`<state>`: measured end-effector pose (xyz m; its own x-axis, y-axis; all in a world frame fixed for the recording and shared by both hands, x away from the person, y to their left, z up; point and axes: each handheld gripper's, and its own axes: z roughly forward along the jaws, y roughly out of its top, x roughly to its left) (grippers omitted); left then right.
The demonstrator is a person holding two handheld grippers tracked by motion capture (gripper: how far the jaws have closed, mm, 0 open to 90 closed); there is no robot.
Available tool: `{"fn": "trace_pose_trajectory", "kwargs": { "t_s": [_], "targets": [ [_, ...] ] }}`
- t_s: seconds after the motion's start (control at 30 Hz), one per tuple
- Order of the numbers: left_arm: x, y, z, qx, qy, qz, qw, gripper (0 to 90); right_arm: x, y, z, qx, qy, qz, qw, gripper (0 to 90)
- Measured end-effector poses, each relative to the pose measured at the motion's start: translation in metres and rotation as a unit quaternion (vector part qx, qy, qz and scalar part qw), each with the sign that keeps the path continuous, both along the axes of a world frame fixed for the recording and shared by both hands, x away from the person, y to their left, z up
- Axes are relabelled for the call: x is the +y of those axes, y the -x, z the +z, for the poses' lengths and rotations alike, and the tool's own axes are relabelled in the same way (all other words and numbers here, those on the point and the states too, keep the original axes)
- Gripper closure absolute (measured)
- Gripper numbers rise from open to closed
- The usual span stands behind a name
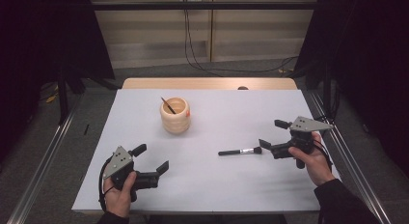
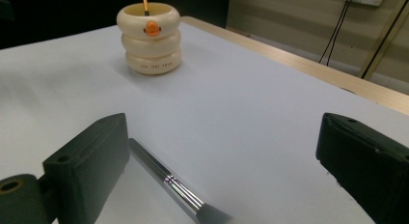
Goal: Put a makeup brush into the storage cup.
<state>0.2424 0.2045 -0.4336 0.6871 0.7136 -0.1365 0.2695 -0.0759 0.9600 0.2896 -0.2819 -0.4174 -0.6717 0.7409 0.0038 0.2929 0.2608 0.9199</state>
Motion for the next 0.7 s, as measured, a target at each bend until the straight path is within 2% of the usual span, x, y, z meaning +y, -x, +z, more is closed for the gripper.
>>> {"fn": "trace_pose_trajectory", "kwargs": {
  "t_s": [0.1,0.17,0.23,0.3,0.43,0.5,0.57,0.63,0.7],
  "targets": [
    [0.000,0.000,0.000,0.001,0.000,-0.002,1.0000,0.7,0.005,-0.010,-0.001,0.016,0.012,0.011,0.9997,8.4],
    [-0.001,0.000,-0.001,0.000,-0.001,-0.003,1.0000,0.8,0.007,-0.014,-0.002,0.019,0.005,0.014,0.9997,10.4],
    [-0.001,-0.001,-0.001,0.001,-0.004,-0.002,1.0000,0.8,0.009,-0.019,0.000,0.029,0.016,0.007,0.9994,11.9],
    [-0.002,-0.001,-0.001,0.002,-0.003,-0.004,1.0000,0.9,0.009,-0.022,0.003,0.035,0.007,0.007,0.9993,11.9],
    [-0.001,-0.001,-0.001,0.000,-0.004,0.000,1.0000,0.8,0.013,-0.028,0.007,0.027,0.005,0.006,0.9996,14.3],
    [-0.002,-0.001,-0.002,0.002,-0.004,0.001,1.0000,1.0,0.015,-0.033,0.006,0.036,-0.005,0.008,0.9993,13.2],
    [-0.003,-0.002,-0.002,0.004,-0.003,-0.004,1.0000,1.1,0.017,-0.036,0.005,0.028,0.003,0.010,0.9996,12.6],
    [-0.004,-0.002,-0.002,0.004,-0.003,-0.002,1.0000,1.1,0.020,-0.039,0.004,0.036,0.008,0.011,0.9993,8.0],
    [-0.005,-0.002,-0.002,0.003,-0.007,-0.002,1.0000,1.1,0.022,-0.042,0.004,0.039,0.024,0.009,0.9989,8.5]
  ]
}}
